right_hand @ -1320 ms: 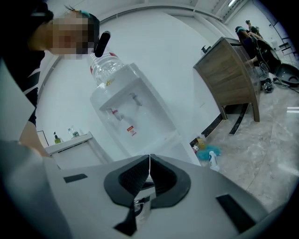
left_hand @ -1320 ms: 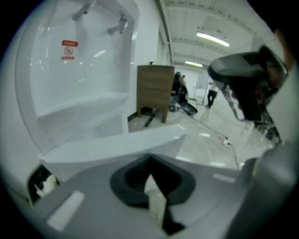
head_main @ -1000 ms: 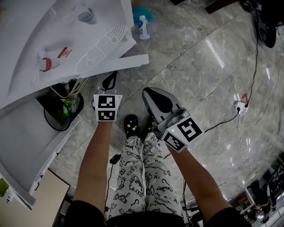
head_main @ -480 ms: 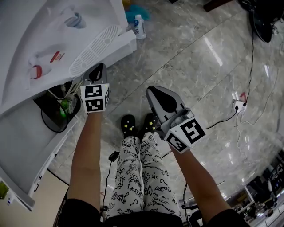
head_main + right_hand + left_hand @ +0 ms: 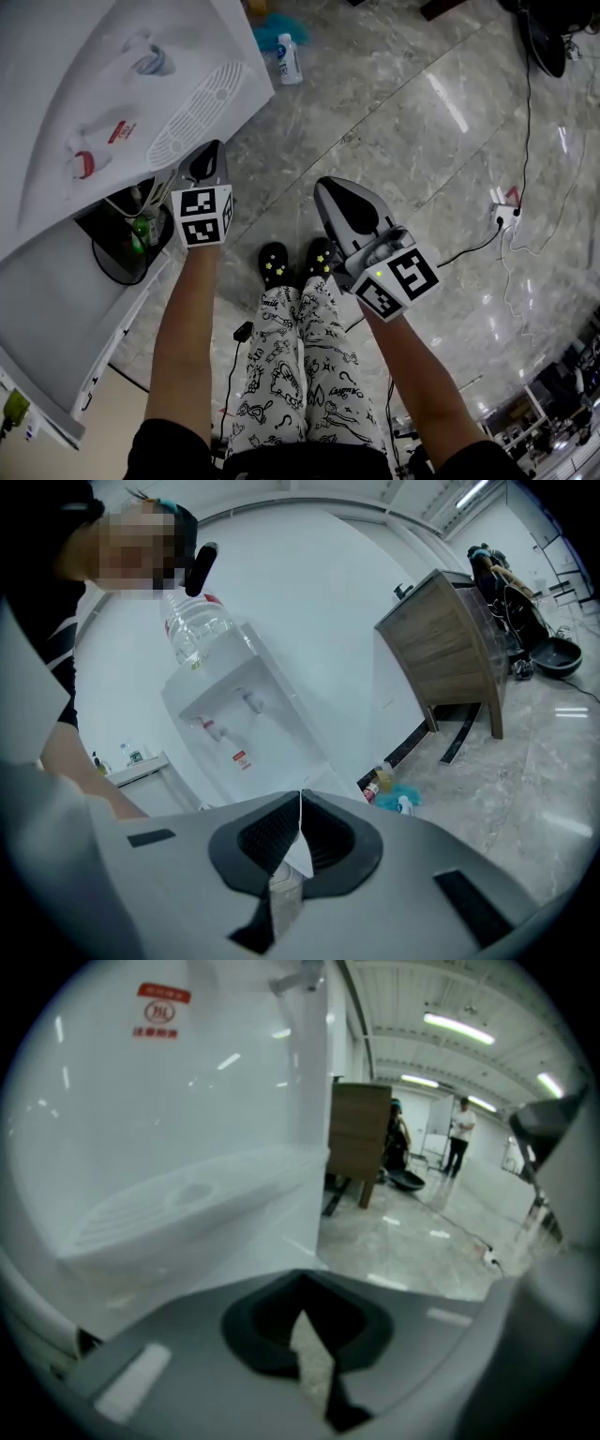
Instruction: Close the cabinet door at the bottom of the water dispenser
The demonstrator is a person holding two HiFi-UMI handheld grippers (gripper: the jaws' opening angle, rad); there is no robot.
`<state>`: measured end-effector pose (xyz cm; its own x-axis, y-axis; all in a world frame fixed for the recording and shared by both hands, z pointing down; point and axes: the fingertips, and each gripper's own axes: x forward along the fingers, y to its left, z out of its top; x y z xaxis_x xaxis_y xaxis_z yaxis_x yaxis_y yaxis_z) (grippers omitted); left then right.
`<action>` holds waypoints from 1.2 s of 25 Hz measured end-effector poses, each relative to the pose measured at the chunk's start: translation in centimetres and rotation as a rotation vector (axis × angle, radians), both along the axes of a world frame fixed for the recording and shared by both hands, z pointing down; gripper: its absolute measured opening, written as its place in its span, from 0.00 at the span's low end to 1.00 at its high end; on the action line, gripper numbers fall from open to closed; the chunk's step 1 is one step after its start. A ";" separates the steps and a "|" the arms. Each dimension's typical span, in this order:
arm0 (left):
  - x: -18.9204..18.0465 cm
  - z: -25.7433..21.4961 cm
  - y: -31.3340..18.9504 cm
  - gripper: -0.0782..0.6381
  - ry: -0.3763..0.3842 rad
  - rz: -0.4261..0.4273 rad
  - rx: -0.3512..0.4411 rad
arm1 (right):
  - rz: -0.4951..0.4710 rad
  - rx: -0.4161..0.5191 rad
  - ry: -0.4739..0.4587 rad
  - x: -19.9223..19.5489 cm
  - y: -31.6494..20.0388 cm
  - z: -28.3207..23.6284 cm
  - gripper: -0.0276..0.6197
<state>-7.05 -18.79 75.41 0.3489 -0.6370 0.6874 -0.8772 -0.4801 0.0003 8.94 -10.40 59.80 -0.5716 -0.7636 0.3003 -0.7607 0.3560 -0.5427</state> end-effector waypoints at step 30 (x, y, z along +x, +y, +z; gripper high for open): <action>2.3 -58.2 18.9 0.10 0.429 0.051 0.338 | -0.250 0.360 -0.139 -4.9 13.5 -43.8 0.07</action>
